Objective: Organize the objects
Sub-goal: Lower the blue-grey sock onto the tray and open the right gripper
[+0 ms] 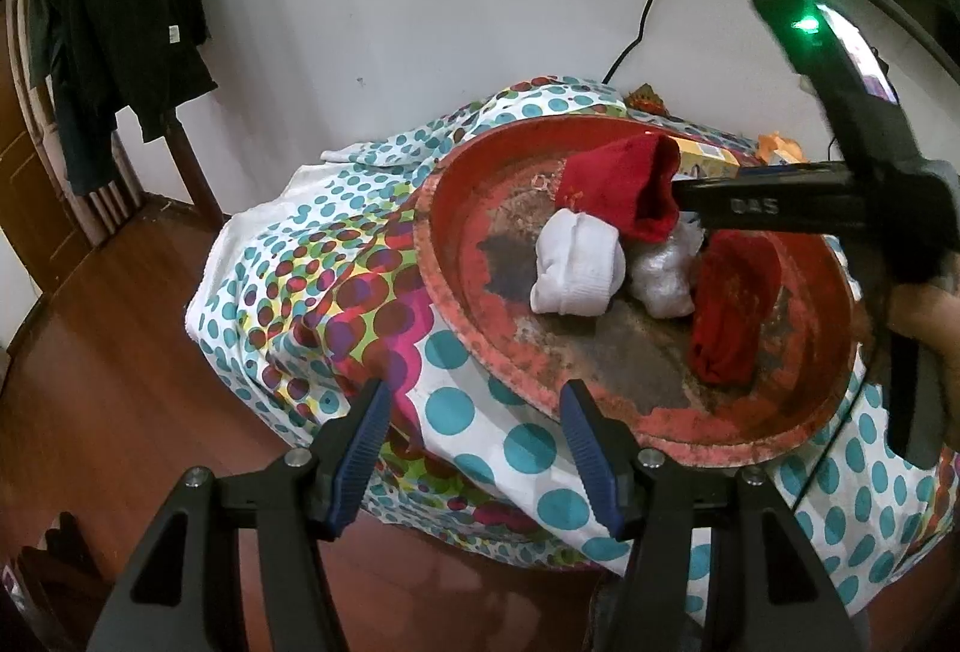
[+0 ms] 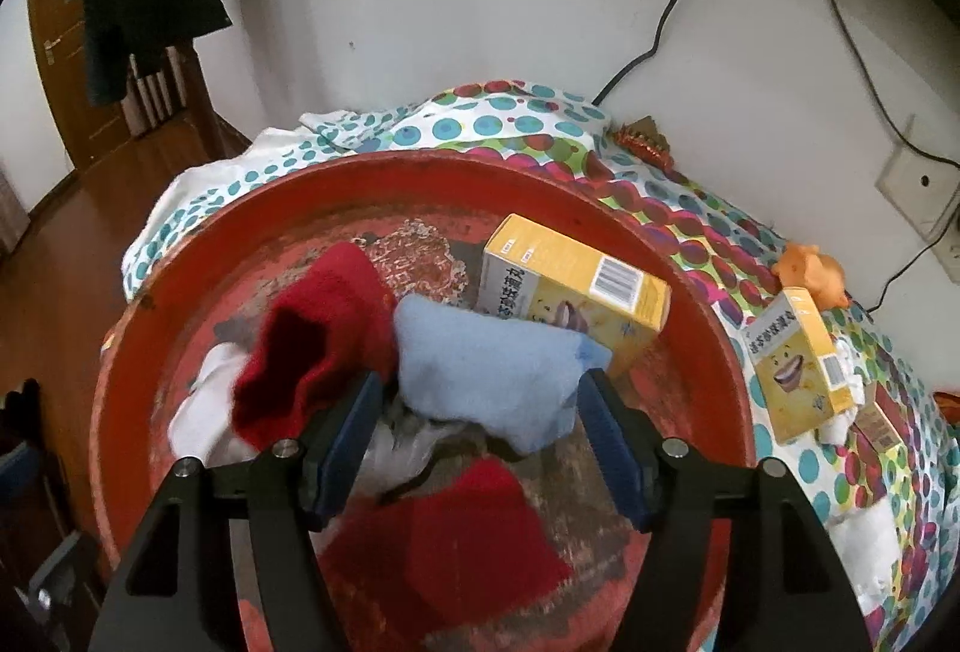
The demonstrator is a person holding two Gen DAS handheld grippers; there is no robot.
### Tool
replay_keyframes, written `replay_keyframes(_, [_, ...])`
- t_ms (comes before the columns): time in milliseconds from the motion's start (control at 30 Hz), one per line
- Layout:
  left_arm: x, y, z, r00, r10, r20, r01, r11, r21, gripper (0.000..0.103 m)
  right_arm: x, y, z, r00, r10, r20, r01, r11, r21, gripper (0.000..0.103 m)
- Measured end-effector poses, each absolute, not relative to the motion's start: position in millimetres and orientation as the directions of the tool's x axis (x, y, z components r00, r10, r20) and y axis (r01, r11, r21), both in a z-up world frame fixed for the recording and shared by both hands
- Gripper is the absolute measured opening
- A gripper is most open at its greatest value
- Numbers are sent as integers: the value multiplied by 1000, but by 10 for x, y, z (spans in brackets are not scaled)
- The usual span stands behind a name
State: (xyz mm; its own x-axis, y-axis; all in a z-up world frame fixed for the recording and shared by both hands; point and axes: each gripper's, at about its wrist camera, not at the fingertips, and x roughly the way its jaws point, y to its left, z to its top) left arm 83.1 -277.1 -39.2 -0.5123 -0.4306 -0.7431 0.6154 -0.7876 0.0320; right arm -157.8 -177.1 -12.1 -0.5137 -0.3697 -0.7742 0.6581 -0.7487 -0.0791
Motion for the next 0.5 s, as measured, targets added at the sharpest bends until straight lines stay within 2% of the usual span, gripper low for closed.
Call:
replay_keyframes(67, [821, -2756, -397, -509, -436, -742, 616, -787, 40, 60, -1468, -1761, -90, -513, -381, -769, 663, -745, -73, 69])
replay_keyframes(133, [810, -2742, -404, -505, -437, -744, 613, -789, 47, 60, -1352, -1713, -99, -520, -386, -762, 661, -747, -73, 78])
replay_keyframes(233, [814, -2733, -401, -513, -431, -742, 610, -792, 38, 60, -1181, -1662, -121, -530, -404, -745, 660, -749, -64, 79])
replay_keyframes(500, [780, -2664, -402, -507, -450, -735, 604, -794, 70, 60, -1129, -361, 166, -579, -435, -689, 599, -800, 1, 79])
